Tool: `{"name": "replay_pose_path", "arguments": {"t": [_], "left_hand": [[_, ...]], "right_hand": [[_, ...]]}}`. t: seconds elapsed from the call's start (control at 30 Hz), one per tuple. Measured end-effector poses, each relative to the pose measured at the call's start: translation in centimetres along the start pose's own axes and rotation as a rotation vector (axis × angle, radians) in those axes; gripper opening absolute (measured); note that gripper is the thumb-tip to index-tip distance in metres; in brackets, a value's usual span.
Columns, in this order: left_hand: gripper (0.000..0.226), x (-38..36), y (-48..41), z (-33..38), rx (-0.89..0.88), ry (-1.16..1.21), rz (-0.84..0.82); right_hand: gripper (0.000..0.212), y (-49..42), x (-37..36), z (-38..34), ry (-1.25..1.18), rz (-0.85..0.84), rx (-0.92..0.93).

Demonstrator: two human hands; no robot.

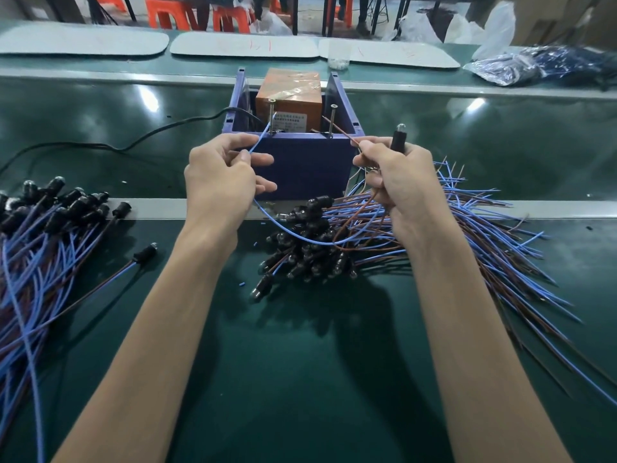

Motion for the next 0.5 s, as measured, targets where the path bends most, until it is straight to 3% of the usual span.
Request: {"name": "replay_pose_path", "arguments": {"t": [0.5], "left_hand": [[0.027,0.04,-0.35,-0.07,0.033,-0.049,-0.026]], "right_hand": [[0.008,-0.4,-0.07,0.14,0.007,-0.011,0.036]]}}
Point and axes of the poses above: each hand's wrist, its own y-axis away from the middle knuckle, its own x-axis out of the back of the hand, z = x × y, the point moved 9 cm from there along -y, towards the middle knuckle, and after that the axes turned 4 degrees about y, right-handed, at the moved point
